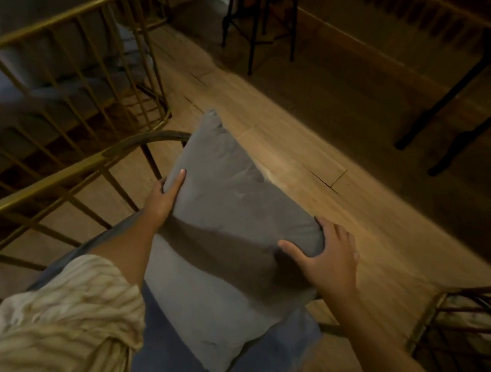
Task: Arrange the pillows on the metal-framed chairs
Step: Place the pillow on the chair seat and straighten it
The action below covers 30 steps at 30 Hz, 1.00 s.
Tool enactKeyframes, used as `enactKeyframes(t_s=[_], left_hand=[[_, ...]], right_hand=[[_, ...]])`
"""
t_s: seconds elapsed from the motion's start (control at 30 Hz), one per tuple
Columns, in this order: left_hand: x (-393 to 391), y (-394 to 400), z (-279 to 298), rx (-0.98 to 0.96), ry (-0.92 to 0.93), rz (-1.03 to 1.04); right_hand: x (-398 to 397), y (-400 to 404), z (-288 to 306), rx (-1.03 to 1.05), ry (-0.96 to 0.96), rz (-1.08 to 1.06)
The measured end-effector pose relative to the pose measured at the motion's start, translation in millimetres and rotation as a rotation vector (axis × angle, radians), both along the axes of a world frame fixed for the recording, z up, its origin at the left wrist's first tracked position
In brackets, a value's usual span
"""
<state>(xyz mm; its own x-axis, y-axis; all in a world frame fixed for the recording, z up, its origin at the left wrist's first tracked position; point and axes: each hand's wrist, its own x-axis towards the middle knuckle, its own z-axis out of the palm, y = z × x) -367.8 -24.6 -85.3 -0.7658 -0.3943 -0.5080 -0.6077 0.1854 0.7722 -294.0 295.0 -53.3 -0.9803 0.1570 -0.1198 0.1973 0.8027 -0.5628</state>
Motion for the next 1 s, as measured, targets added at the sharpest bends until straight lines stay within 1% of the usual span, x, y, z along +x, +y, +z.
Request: enactKeyframes(t_s=[0.07,0.13,0.17,0.2,0.33,0.43,0.57,0.67,0.77,0.83,0.93,1.0], left_hand=[[-7.4,-13.3,-13.9,0.006,-0.048,-0.043],[-8.9,-18.0,-26.9,0.003,-0.099,-0.049],[-6.6,-14.0,-24.7,-0.005,-0.116,-0.051],[-1.7,-7.3,-15.9,-0.03,-0.132,-0.054],[22.6,2.4,19.6,-0.25,-0.176,-0.027],[56.0,-13.9,42.1,-0.313,-0.247,-0.028],[102.7,-46.9,57.8,-0.344,-0.337,0.006],[130.3,-68.0,43.2,-0.401,-0.387,0.025],[147.8,-73.8,7.9,-0.48,-0.424,-0.006],[158.7,-71.1,-20.4,-0.449,-0.395,-0.028],[180.9,-60.1,-61.3,-0.324,-0.32,-0.169],[197.5,-46.6,-74.4,-0.374,-0.264,-0.239]], right_hand=[[20.4,9.5,-13.2,-0.117,0.054,-0.057],[33.3,12.5,-19.9,-0.152,0.041,-0.08],[32.9,12.8,-19.9,-0.175,0.024,-0.091],[30.5,12.7,-18.8,-0.207,0.003,-0.101],[18.5,10.1,-2.3,-0.287,-0.016,-0.1],[28.5,4.3,6.3,-0.378,-0.038,-0.076],[57.7,-13.0,0.8,-0.486,-0.156,0.0],[78.1,-28.2,-27.4,-0.513,-0.331,0.005],[94.0,-43.4,-64.8,-0.455,-0.435,0.009],[104.6,-44.5,-89.0,-0.374,-0.479,0.043],[112.2,-38.3,-115.7,-0.298,-0.539,0.098],[103.9,-36.7,-120.0,-0.312,-0.601,0.084]])
